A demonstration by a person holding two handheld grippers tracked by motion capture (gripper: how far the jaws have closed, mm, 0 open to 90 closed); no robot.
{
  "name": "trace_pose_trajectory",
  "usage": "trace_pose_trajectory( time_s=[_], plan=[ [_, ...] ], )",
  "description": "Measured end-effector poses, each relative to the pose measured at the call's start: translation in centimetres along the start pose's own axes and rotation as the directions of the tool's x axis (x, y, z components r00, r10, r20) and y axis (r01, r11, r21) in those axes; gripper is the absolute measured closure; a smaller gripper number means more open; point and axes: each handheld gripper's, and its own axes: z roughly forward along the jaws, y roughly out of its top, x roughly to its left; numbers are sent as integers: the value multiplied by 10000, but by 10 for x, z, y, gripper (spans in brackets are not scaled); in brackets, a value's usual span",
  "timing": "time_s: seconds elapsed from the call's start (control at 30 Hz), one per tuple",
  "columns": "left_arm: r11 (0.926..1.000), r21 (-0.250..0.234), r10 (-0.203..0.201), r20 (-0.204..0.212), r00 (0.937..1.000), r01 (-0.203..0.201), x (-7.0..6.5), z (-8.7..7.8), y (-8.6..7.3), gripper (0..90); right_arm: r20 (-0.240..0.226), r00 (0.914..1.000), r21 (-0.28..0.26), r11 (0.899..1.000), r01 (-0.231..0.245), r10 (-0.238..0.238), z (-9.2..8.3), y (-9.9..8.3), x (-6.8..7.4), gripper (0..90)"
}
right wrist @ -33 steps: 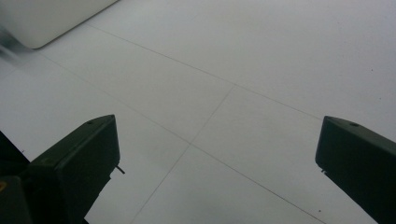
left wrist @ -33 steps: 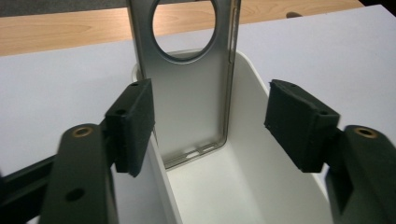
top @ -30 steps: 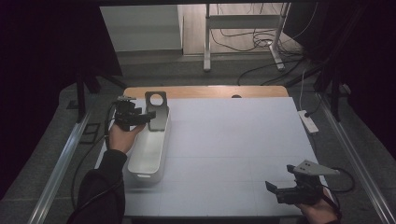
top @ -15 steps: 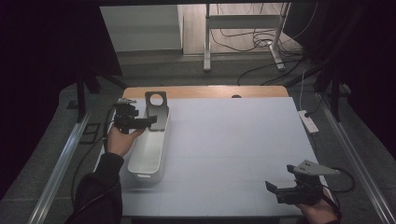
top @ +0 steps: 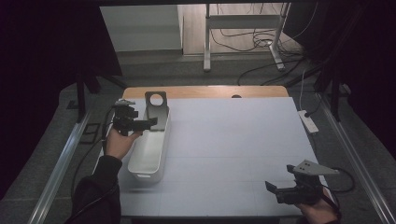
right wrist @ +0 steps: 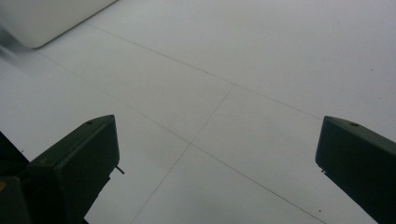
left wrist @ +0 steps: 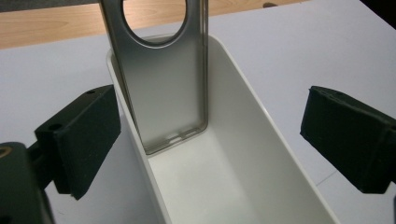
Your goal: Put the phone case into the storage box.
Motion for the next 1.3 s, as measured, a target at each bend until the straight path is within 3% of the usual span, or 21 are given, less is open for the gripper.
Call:
trace_pose_trajectory(
  time_s=[0.4,0.73,1.3],
  plan=[
    [9995,22,329,181,9993,-330,-8,-6,-5,39,24,9999,9,9999,-108,108,0,0,-1,0],
    [9961,110,873,72,9962,-874,-15,-9,-13,32,249,9997,71,10000,17,-18,-1,0,-2,0],
    [9930,-4,1185,219,9927,-1185,-27,-20,-24,19,384,9993,164,9999,-37,31,0,0,-2,0]
  ],
)
